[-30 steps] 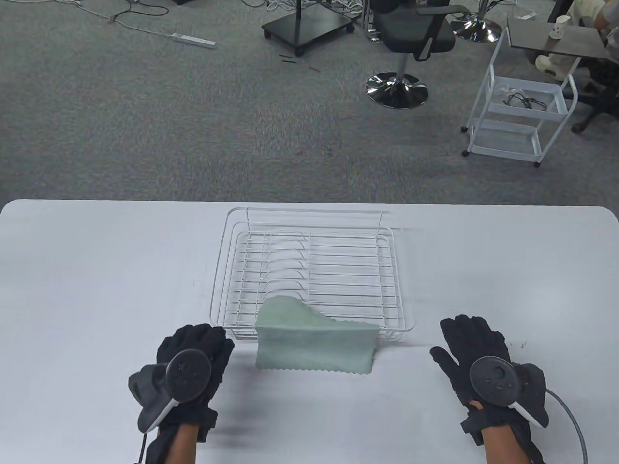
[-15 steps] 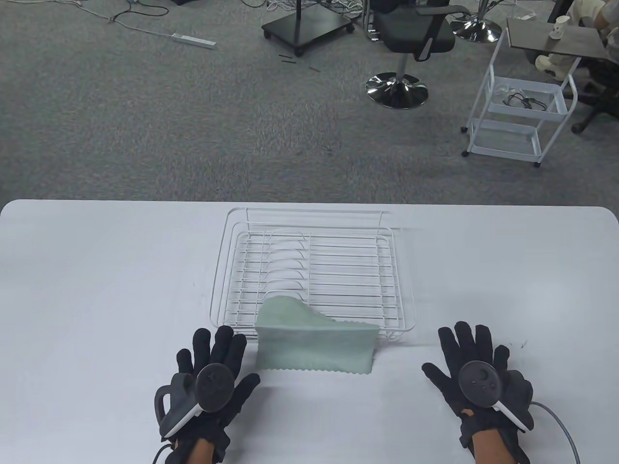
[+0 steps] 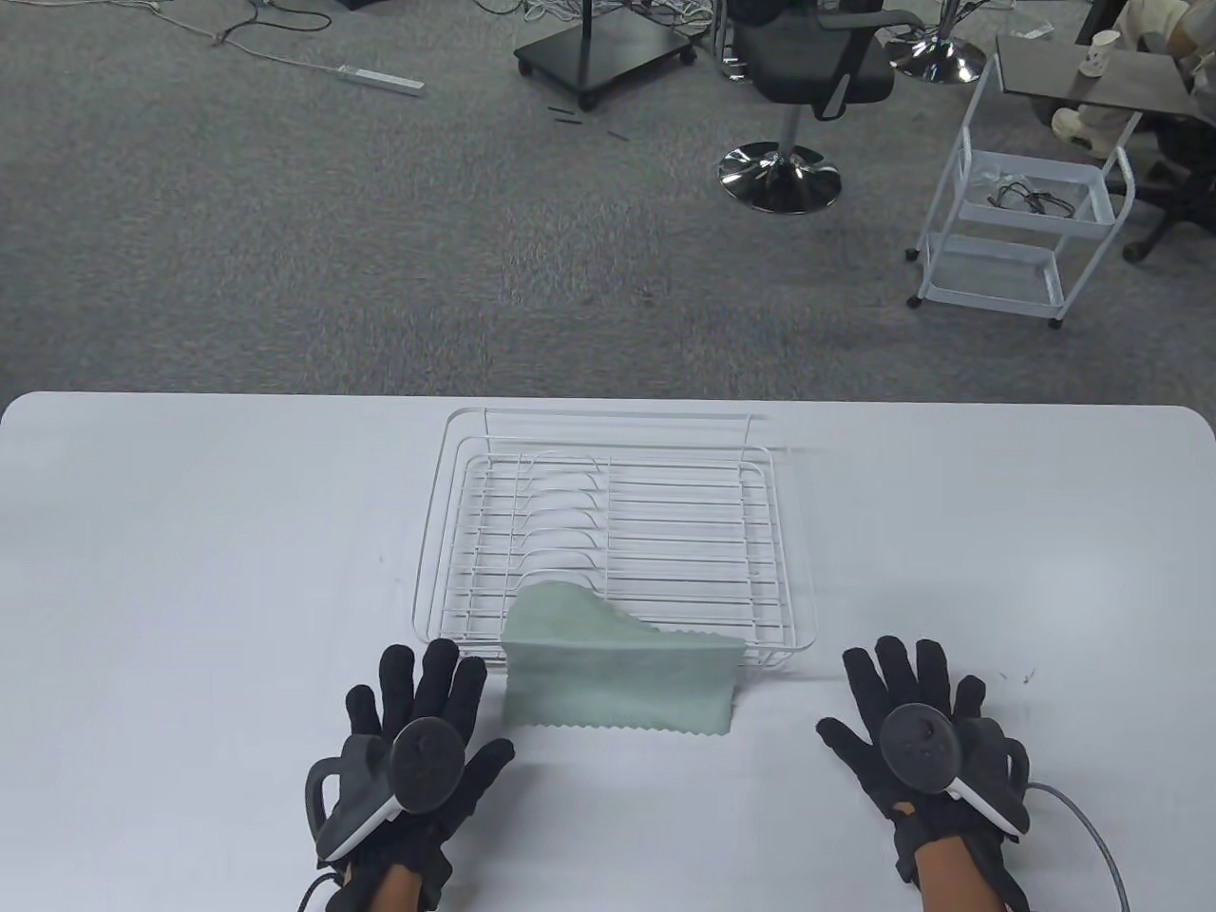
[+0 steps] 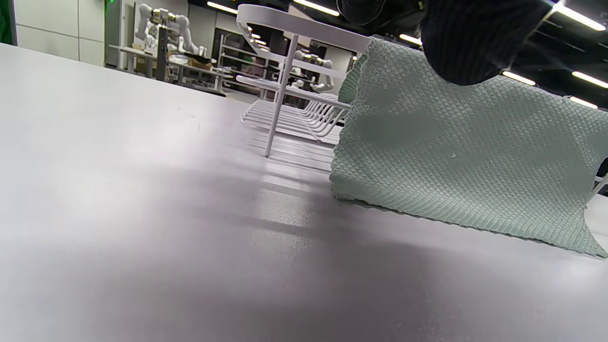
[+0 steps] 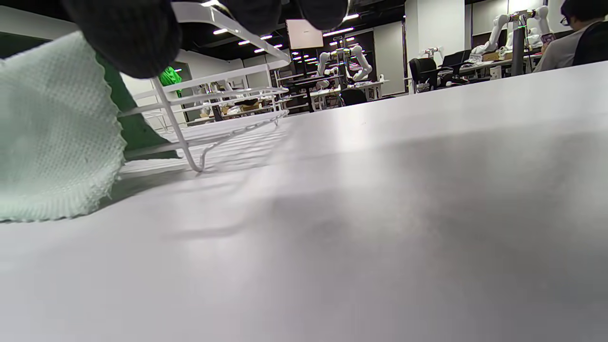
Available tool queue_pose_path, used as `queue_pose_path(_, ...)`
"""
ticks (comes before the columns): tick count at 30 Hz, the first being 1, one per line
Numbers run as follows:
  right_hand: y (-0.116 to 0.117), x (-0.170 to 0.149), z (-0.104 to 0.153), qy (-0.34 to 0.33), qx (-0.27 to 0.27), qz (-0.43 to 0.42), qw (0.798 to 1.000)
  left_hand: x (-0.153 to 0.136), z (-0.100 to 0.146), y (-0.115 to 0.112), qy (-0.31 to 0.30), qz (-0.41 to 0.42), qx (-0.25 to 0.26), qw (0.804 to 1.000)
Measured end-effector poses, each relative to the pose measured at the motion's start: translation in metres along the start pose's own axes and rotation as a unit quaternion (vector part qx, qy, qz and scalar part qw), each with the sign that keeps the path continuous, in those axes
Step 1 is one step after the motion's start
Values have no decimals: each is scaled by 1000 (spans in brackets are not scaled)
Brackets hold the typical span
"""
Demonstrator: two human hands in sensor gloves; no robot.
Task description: Drape fish scale cleaning cloth over dish rack edge
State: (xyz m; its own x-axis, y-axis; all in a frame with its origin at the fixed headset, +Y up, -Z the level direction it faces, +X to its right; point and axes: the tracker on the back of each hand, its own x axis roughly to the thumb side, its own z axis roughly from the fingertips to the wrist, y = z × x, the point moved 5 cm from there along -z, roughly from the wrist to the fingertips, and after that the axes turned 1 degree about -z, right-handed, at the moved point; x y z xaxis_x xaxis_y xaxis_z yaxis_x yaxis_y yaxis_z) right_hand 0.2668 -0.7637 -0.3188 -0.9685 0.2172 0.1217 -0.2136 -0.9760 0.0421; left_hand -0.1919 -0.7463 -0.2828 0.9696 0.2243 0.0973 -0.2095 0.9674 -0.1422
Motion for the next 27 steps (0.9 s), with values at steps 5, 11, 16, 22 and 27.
queue_pose_path(5, -1, 3, -1, -7, -7, -2, 1000, 0, 4, 3, -7, 5, 12, 1000)
queue_pose_path(11, 2, 7, -2, -8, -4, 6, 1000, 1, 4, 2, -9, 3, 9, 1000)
queue_pose_path(16, 2, 8, -2, -12, -6, 1, 1000, 2, 4, 2, -11, 6, 9, 1000)
queue_pose_path(22, 4, 7, -3, -11, -2, -2, 1000, 3, 1, -3, -12, 7, -7, 1000)
queue_pose_path(27, 2, 8, -1, -15, -9, -10, 1000, 4, 0, -6, -14, 4, -13, 1000)
